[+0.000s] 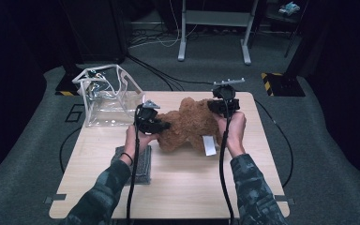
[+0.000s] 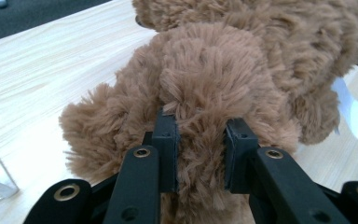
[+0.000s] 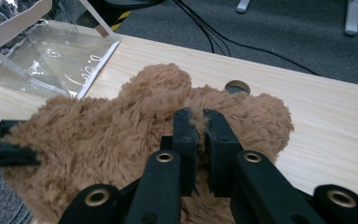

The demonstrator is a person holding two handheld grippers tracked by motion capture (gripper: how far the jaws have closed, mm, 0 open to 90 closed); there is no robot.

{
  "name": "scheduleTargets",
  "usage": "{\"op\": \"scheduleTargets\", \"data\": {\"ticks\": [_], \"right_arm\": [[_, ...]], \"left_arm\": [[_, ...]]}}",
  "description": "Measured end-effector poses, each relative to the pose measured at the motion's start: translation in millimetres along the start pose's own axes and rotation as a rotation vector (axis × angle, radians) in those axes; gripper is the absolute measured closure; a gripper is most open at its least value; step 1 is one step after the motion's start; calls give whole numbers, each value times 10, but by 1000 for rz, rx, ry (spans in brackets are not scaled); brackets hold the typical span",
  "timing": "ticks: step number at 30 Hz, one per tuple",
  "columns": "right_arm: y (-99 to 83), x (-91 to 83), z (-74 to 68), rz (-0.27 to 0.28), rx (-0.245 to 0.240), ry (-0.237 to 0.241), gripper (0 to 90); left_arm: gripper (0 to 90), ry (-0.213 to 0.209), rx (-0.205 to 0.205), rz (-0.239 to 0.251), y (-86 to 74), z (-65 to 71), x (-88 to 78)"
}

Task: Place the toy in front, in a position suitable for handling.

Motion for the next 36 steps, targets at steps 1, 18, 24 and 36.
{"op": "scheduleTargets", "data": {"ticks": [1, 18, 24, 36], "right_arm": [[-12, 14, -5, -8, 4, 1, 845], [-340, 485, -19, -124, 55, 12, 842], [-417, 589, 22, -145, 79, -11, 836], [-427, 506, 241, -114, 93, 17, 470]], "left_arm": [[716, -6, -4, -5, 0, -27, 11], [721, 57, -25, -167, -228, -303, 355], [714, 92, 11, -192, -206, -316, 403], [458, 129, 2, -130, -145, -326, 304]]}}
Point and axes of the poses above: each handheld gripper's, and its own axes: x roughly forward along the jaws, y roughly out of its top, z roughly to its right, the point moved 5 cm from there along x, roughly forward along the jaws, and after that the axes turned 14 degrees about x, right-handed, at the moved point
